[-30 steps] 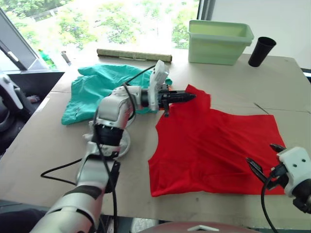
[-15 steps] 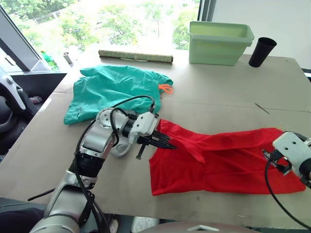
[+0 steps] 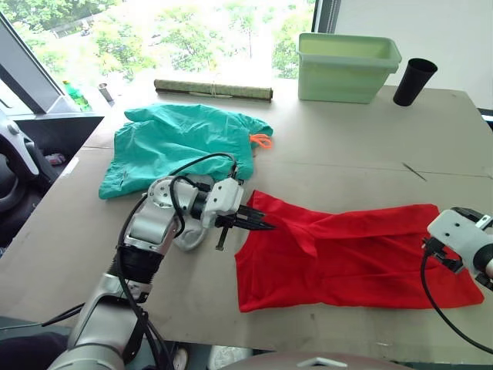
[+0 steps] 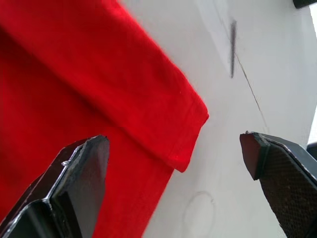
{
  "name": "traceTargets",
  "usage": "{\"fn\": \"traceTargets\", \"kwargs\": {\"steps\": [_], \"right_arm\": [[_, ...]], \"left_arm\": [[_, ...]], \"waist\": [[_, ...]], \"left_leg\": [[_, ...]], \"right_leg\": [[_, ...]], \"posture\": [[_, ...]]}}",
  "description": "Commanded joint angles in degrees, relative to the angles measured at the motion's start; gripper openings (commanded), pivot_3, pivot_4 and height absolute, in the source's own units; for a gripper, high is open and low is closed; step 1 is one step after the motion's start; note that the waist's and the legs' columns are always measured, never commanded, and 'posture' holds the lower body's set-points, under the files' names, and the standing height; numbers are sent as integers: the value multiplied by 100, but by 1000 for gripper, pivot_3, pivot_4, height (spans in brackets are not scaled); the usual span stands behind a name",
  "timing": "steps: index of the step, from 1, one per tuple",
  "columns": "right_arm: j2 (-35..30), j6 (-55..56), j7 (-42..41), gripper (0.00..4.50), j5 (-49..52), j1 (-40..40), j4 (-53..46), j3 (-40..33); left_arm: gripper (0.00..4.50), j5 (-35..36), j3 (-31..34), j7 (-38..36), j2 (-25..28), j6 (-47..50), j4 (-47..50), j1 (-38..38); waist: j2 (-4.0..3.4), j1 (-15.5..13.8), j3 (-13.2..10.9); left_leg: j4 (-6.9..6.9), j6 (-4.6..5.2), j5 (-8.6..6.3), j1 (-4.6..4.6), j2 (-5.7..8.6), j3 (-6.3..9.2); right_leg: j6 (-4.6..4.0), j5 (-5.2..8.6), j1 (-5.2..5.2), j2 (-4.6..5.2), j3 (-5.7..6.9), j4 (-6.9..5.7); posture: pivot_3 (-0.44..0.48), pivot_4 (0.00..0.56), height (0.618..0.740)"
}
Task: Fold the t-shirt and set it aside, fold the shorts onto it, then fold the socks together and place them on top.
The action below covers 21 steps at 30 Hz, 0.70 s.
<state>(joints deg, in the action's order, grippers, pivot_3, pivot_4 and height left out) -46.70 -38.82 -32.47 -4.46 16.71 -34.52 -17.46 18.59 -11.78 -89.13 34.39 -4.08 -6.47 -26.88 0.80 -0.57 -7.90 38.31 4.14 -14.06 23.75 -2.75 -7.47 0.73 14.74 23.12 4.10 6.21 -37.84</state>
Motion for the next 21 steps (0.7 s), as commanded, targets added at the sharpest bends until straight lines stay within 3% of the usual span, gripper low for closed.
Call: {"fn": "traceTargets", "kwargs": {"steps": [1,3,6,9,12,16,19,21], "right_arm": [[293,-868,-63,4500,624,-870,-443,-196],[335,-1064,15,4500,607,-1311,-333,167],[270,-729,355,4500,46,-1746,584,958],[-101,-569,451,4500,-431,-1850,1039,1434],[-240,-677,374,4500,-465,-1665,904,1377],[-112,-977,444,4500,-372,-1499,469,929],[-54,-1233,419,4500,-333,-1391,162,681],[-38,-1247,420,4500,-354,-1304,123,681]], "left_arm": [[36,-348,7,-38,52,-1138,-338,141],[36,-413,15,18,22,-1370,-496,173],[36,-292,25,87,-38,-1177,-515,227],[36,434,216,367,95,625,76,238],[36,1118,517,571,313,2258,73,-161],[36,1542,727,875,340,3430,97,-618],[36,1771,779,851,315,3935,142,-826],[718,1378,551,484,431,3260,239,-658]], "waist": [[-1,12,-1],[-4,23,-2],[2,-12,0],[-3,-38,-4],[-2,-27,-5],[1,-17,-7],[0,-2,-7],[1,4,-6]], "left_leg": [[0,8,-5,-1,0,0],[1,21,-13,-1,-5,-1],[1,23,-14,1,-5,4],[0,24,-13,12,8,4],[2,6,-3,15,10,1],[1,2,0,8,6,1],[1,0,0,5,6,-1],[1,0,0,3,6,-2]], "right_leg": [[-4,-2,0,0,1,-1],[-22,-12,1,0,2,-2],[-29,-11,1,2,9,-1],[-28,-12,4,15,13,3],[-21,-10,4,16,10,3],[11,7,3,4,5,0],[13,7,2,3,1,-3],[13,6,1,3,-1,-3]], "posture": [[0,150,740],[0,150,740],[0,150,740],[0,150,740],[0,150,740],[0,150,740],[0,150,740],[0,150,740]]}}
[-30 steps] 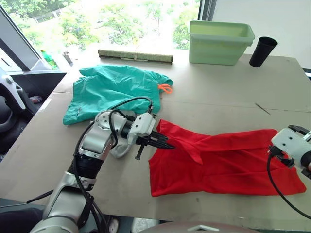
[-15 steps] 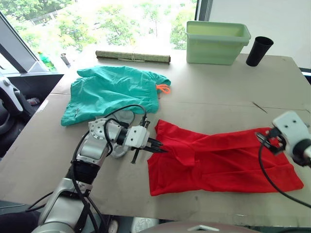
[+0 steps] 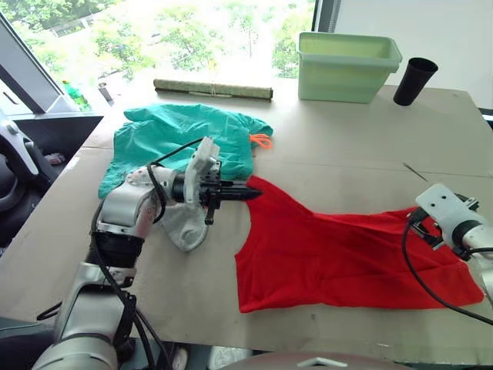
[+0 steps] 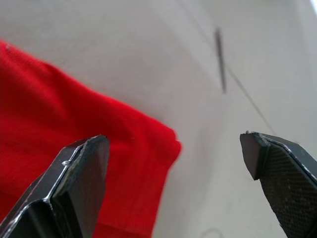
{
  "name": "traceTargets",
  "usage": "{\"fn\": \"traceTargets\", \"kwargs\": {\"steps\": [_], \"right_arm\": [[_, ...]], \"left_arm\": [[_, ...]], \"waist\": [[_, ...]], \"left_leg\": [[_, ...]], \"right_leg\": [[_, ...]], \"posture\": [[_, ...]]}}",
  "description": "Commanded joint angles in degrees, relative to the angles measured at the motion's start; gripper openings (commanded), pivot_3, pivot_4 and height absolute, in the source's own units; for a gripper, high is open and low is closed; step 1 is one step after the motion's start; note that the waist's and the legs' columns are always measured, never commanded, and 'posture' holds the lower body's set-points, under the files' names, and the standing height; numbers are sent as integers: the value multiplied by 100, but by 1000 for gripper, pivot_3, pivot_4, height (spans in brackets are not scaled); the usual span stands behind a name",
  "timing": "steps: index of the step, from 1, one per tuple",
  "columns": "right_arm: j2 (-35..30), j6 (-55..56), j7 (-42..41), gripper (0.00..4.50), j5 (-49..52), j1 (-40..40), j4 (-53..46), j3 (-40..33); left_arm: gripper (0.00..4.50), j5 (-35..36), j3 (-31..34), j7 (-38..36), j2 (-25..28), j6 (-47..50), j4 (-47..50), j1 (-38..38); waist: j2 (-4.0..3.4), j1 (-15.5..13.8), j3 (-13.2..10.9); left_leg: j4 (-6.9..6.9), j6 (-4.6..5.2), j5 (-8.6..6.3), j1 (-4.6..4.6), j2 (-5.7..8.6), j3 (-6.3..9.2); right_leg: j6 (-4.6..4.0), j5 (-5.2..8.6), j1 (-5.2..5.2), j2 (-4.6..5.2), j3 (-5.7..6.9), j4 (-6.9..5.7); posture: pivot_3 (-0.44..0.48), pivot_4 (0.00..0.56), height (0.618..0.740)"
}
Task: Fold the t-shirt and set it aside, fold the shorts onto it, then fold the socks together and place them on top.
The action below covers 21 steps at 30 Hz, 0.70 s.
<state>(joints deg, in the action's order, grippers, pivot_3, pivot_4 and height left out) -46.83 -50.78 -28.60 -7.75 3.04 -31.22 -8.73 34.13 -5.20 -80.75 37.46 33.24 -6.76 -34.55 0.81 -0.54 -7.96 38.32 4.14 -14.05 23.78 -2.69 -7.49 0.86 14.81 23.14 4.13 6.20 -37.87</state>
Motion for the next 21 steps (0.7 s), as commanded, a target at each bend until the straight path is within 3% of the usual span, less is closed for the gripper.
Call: {"fn": "traceTargets", "kwargs": {"steps": [1,4,5,8,12,16,19,21], "right_arm": [[-32,-23,36,4500,-50,112,-170,-136],[-34,59,59,4500,-87,151,-57,-13],[-19,90,76,4500,-96,134,-13,47],[26,109,118,4500,-93,103,41,124],[14,145,130,4500,-111,215,47,65],[21,219,139,4500,-101,91,134,42],[-44,229,91,4500,-133,-1,200,176],[-64,208,59,4500,-149,-40,237,248]], "left_arm": [[905,-316,-184,-481,143,-755,343,223],[2268,-574,-361,-737,201,-1249,464,415],[2735,-868,-549,-939,322,-1971,445,560],[2735,-1280,-840,-1175,518,-3123,254,739],[2735,-782,-501,-822,314,-1733,-183,231],[2735,-1200,-569,-72,-240,-1640,-686,-319],[1920,-2067,-1032,473,-655,-2396,-969,-425],[846,-2554,-1308,660,-797,-2892,-1108,-393]], "waist": [[0,9,0],[-2,3,-1],[-2,5,-1],[-2,6,-1],[-2,-36,-2],[0,-42,-2],[-1,-18,-2],[0,-4,-2]], "left_leg": [[0,0,0,0,0,0],[-2,-1,0,-3,0,-4],[-2,-1,0,-2,-1,-4],[-3,-2,-1,-2,-1,-6],[-2,0,-2,3,-1,-1],[5,28,-16,8,6,6],[4,12,-6,4,16,-6],[1,10,-6,0,17,-15]], "right_leg": [[0,0,0,0,1,0],[-17,-8,0,1,-2,0],[-23,-11,1,1,-2,0],[-29,-13,2,4,-4,2],[-32,-11,3,9,3,2],[-3,0,-1,10,9,2],[-3,-4,-2,5,-6,2],[-19,-14,-1,0,-15,3]], "posture": [[0,150,740],[0,150,740],[0,150,740],[0,150,740],[0,150,740],[0,150,740],[0,150,740],[0,150,740]]}}
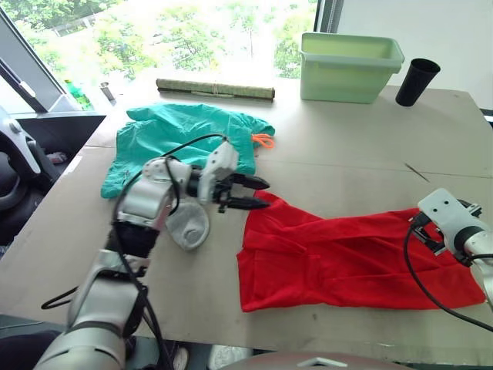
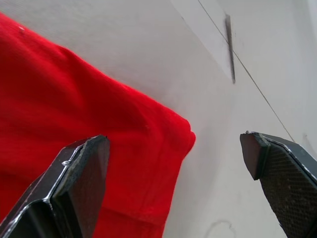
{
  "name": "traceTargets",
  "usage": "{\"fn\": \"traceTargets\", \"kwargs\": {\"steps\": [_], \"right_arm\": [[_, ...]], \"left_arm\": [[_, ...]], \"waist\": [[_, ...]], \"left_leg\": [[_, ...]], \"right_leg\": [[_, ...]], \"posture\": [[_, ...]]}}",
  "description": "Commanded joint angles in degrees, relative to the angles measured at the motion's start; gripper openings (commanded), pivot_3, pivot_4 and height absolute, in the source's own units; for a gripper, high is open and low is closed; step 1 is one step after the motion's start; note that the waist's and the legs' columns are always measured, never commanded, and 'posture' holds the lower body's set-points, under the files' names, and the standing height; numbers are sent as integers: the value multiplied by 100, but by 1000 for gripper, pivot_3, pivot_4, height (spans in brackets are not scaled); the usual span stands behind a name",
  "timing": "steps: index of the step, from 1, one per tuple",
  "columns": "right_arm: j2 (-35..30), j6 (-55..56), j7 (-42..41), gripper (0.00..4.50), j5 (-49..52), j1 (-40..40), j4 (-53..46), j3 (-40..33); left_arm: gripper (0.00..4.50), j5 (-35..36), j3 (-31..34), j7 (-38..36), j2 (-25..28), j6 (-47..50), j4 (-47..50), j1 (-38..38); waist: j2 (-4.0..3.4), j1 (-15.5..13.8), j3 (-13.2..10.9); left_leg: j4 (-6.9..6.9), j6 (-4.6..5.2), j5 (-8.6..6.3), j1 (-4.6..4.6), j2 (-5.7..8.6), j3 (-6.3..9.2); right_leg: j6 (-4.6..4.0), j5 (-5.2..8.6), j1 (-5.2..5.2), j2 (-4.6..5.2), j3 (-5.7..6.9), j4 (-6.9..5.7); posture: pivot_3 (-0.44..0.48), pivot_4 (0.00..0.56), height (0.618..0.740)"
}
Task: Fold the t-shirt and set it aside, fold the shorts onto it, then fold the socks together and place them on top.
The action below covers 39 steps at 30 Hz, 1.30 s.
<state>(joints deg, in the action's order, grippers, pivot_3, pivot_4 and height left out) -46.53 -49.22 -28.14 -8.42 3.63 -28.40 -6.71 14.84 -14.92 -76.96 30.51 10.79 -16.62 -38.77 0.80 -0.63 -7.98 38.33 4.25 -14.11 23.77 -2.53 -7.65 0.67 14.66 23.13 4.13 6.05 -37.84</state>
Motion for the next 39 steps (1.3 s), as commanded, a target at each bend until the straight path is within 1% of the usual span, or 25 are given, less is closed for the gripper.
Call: {"fn": "traceTargets", "kwargs": {"steps": [1,2,6,9,11,14,18,20,22,25,26,29,30,31,32,34,35,37,39], "right_arm": [[-90,19,-5,4500,-77,-141,-31,88],[-89,-6,-16,4500,-78,-175,-19,124],[-77,-75,-25,4500,-85,-325,117,302],[-159,-123,-1,4500,-201,-267,226,424],[-193,-219,50,4500,-290,-164,199,406],[-176,-432,244,4500,-508,308,-92,142],[-118,-340,447,4500,-663,529,-122,39],[-12,-344,445,4500,-584,475,-221,-66],[158,-365,319,4500,-354,404,-496,-266],[584,-722,-69,4500,265,315,-1041,-769],[644,-808,-178,4500,409,321,-1212,-922],[501,-898,-455,4500,654,419,-1596,-1148],[498,-1019,-570,4500,805,417,-1720,-1215],[492,-1090,-648,4500,920,414,-1806,-1266],[483,-1143,-691,4500,998,412,-1860,-1301],[321,-889,-837,4500,1074,489,-1911,-1310],[279,-820,-947,4500,1174,542,-1956,-1317],[291,-419,-1254,4500,1454,759,-2044,-1299],[302,-151,-1345,4500,1568,908,-2050,-1264]], "left_arm": [[532,-805,-478,415,-209,-719,-129,77],[19,-949,-574,533,-291,-796,-149,109],[19,-1526,-905,947,-520,-1111,-387,160],[19,-1921,-915,1561,-736,-925,-778,54],[19,-1991,-749,1988,-896,-599,-1054,-54],[19,-1835,-234,2855,-1149,199,-1549,-254],[19,-1614,172,3366,-1440,756,-1731,-408],[19,-1463,347,3400,-1554,790,-1701,-465],[19,-1097,557,3053,-1579,683,-1469,-464],[19,-624,752,2242,-1363,556,-1177,-381],[331,-424,898,2075,-1271,732,-1092,-396],[1434,278,1029,996,-791,1344,-457,-290],[2025,443,1026,707,-619,1504,-242,-236],[2498,518,999,518,-469,1566,-86,-184],[2498,559,977,419,-371,1603,13,-150],[2498,444,786,-18,-41,1266,237,38],[2498,434,721,-209,116,1253,328,127],[2498,167,458,-529,412,842,348,345],[2498,-38,262,-681,540,454,279,467]], "waist": [[1,8,-1],[1,6,-1],[1,-5,-1],[5,-21,3],[7,-37,7],[22,-40,18],[37,19,32],[35,17,33],[35,14,32],[34,23,30],[32,19,28],[29,11,25],[29,12,25],[29,10,25],[29,7,25],[27,-10,24],[25,-14,23],[25,-12,23],[24,-15,22]], "left_leg": [[-2,0,0,2,-2,-1],[-4,-1,0,1,-6,-1],[-4,-3,1,1,-17,2],[-1,13,-9,-2,-17,3],[3,23,-14,-1,-14,7],[11,27,-15,-2,-12,15],[8,23,-13,-4,-16,16],[8,19,-11,-8,-19,16],[8,17,-9,-9,-21,18],[4,11,-7,-2,-23,17],[1,-12,6,0,-23,15],[-2,-14,7,6,-23,17],[-3,-15,7,6,-22,16],[-5,-15,6,6,-22,16],[-5,-15,6,6,-22,17],[-5,-15,6,6,-20,16],[-5,-15,6,5,-18,17],[-5,-14,5,6,-17,16],[-6,-8,1,3,-19,17]], "right_leg": [[-2,-1,2,-3,0,1],[-3,-1,3,-4,0,2],[-3,0,5,-6,5,0],[5,4,2,1,7,0],[12,7,-1,7,12,-1],[21,7,-8,13,18,-2],[25,7,-7,7,16,-4],[25,8,-7,6,17,-10],[23,7,-7,5,19,-11],[17,4,2,3,17,-11],[3,-4,4,2,16,-10],[-6,-7,6,0,19,-5],[-6,-7,6,0,18,-2],[-6,-7,6,0,18,1],[-6,-7,5,0,18,3],[-6,-7,4,2,18,3],[-5,-6,4,3,17,4],[-6,-5,4,5,18,6],[-7,-5,3,4,18,7]], "posture": [[0,150,740],[0,150,740],[0,150,740],[0,150,740],[0,150,740],[0,150,740],[0,150,740],[0,150,740],[0,150,740],[0,150,740],[0,150,740],[0,150,740],[0,150,740],[0,150,740],[0,150,740],[0,150,740],[0,150,740],[0,150,740],[0,150,740]]}}
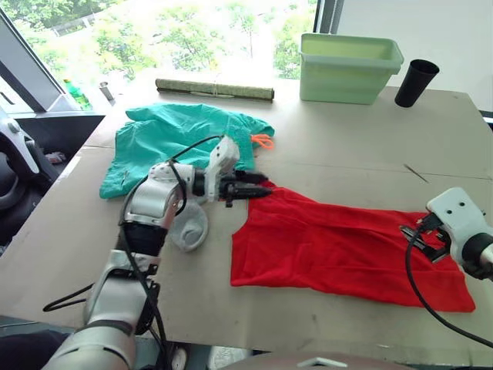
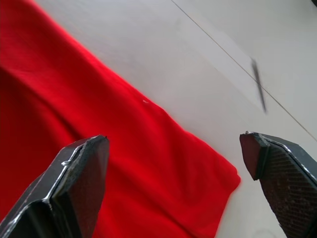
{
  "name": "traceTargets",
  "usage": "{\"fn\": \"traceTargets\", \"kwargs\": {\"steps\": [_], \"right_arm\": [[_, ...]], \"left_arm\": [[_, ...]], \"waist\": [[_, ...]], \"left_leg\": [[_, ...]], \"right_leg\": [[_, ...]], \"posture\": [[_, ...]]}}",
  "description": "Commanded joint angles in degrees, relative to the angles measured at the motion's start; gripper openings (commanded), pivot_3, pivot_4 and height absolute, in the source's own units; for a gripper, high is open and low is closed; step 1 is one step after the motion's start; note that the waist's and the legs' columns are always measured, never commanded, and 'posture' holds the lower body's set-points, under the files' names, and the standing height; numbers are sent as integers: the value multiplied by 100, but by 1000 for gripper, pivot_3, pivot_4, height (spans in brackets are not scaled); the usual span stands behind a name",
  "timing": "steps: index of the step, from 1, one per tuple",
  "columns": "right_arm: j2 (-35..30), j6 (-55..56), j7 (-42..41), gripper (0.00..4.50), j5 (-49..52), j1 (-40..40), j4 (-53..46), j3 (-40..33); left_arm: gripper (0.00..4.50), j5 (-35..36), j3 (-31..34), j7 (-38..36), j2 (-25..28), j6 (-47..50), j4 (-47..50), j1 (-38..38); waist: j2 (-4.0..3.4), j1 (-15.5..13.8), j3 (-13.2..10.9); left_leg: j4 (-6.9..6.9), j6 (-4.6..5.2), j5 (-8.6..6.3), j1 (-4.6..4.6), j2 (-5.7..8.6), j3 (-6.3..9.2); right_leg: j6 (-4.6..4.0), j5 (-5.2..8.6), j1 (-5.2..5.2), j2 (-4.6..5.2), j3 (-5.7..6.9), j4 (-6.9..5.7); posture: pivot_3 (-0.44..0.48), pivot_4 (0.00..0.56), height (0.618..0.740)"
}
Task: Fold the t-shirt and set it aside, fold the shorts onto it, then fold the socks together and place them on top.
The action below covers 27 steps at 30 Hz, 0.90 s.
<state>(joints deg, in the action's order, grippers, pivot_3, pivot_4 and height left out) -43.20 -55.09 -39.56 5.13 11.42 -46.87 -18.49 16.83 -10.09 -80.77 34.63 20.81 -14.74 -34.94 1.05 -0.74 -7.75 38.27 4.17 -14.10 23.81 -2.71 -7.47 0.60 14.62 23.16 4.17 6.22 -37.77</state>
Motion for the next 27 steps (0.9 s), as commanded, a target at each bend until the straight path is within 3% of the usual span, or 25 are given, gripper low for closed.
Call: {"fn": "traceTargets", "kwargs": {"steps": [1,6,20,27], "right_arm": [[-3,500,-179,4500,250,156,-192,-88],[58,618,-95,4500,409,265,-257,-31],[392,1304,-431,4500,1333,881,-770,-290],[579,1636,-522,4500,2066,834,-1201,-40]], "left_arm": [[2498,-329,-280,-277,134,-703,28,108],[2498,-761,-438,-19,9,-1430,-492,67],[2498,151,-139,-143,239,1987,-224,-351],[2498,-13,-278,251,159,2200,-140,-294]], "waist": [[-2,-9,-1],[-1,-8,-2],[2,-2,-5],[3,-6,-5]], "left_leg": [[0,19,-11,2,0,1],[4,24,-13,4,1,1],[4,25,-13,3,-2,3],[4,25,-14,3,-1,4]], "right_leg": [[0,0,1,0,1,0],[-15,8,0,7,1,0],[25,13,1,-4,0,-3],[24,13,1,-2,0,-3]], "posture": [[0,150,740],[0,150,740],[0,150,740],[0,150,740]]}}
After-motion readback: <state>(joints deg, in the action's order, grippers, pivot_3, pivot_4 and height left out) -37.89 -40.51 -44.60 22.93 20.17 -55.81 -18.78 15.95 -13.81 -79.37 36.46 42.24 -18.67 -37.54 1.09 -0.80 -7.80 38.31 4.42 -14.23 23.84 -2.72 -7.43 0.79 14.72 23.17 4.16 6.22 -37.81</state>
